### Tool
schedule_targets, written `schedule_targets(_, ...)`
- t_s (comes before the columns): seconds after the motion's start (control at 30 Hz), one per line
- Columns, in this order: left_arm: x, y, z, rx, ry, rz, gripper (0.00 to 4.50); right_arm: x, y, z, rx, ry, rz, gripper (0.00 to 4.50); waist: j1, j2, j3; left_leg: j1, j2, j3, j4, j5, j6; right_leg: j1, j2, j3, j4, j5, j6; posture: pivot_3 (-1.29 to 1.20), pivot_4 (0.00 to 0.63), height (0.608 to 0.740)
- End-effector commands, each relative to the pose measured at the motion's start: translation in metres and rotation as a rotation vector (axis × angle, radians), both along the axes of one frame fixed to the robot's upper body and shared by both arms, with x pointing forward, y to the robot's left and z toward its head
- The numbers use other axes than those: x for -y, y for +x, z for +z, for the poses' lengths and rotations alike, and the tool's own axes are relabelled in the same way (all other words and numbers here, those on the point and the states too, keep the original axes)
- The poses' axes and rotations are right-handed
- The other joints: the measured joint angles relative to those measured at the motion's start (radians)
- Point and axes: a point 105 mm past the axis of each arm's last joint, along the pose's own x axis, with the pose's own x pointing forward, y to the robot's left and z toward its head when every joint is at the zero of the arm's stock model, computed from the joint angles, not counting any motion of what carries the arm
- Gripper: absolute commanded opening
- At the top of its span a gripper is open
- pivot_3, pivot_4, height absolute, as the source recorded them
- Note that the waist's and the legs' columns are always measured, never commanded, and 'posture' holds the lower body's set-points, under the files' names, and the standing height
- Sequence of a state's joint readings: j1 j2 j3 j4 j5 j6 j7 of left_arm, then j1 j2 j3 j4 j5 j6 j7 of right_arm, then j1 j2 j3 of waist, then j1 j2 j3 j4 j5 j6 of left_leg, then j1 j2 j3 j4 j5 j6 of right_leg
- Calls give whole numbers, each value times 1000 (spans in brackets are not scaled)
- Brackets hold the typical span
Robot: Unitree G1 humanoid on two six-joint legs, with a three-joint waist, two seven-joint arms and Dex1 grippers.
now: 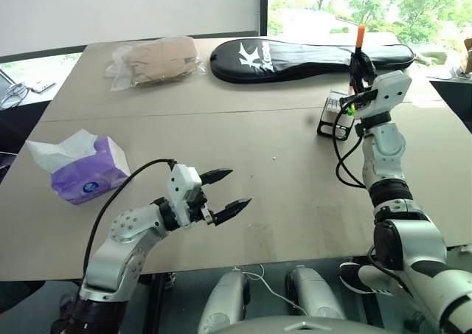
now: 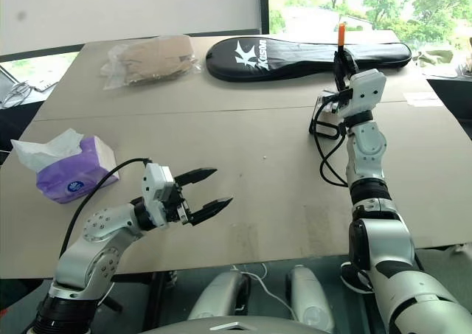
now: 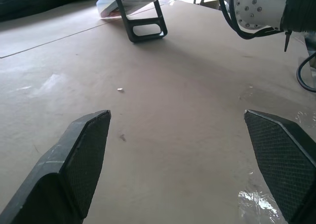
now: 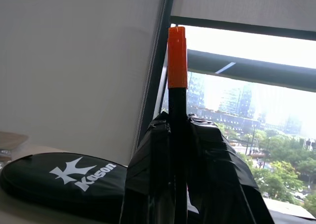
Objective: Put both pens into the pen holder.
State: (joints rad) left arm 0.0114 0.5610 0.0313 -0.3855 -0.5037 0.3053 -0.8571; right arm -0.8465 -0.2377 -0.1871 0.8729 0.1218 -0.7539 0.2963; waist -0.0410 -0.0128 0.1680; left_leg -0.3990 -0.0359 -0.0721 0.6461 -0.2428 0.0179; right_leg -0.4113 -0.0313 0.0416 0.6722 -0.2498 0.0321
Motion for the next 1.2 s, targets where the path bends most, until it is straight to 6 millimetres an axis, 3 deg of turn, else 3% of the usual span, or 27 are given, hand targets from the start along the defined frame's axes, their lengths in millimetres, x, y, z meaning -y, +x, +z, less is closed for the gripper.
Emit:
schedule_targets(0.03, 6, 0, 18, 50, 1, -16, 4500, 7, -3, 12, 59, 39, -41, 17, 0, 0, 0, 0, 0, 0, 0, 0, 0, 0, 0, 0, 0, 0, 0, 0, 150, 740)
schedule_targets(0.33, 16, -2, 35, 61, 4, -14, 4500, -1, -1, 4, 47, 40, -39, 17, -3, 0, 0, 0, 0, 1, 1, 1, -1, 0, 1, 0, 1, 0, 0, 0, 150, 740)
schedule_targets(0.63, 24, -4, 56, 63, 0, -9, 4500, -15, -11, 1, 81, -95, 23, 17, -1, 0, 0, 1, 0, 1, 2, 0, 0, 0, 1, 0, 2, 0, 0, 0, 150, 740)
schedule_targets(0.73, 27, -2, 59, 61, -2, -10, 4500, -23, -11, -8, 69, -245, 45, 17, 0, 0, 0, 1, 0, 1, 2, 1, -1, 0, 1, 0, 3, 0, 0, 0, 150, 740)
schedule_targets(0.93, 28, 1, 58, 54, -2, -6, 4500, -26, -7, -14, 55, -441, 35, 17, -2, 0, 0, 2, 1, 4, 2, 1, -2, 0, 2, 0, 3, 0, 0, 0, 150, 740)
schedule_targets(1.2, 21, -7, 42, 33, -7, 4, 4500, -21, -2, -10, 57, -489, 18, 17, -2, 0, 0, 2, 1, 6, 2, 1, -2, 0, 2, 2, 3, 0, 0, 0, 150, 740)
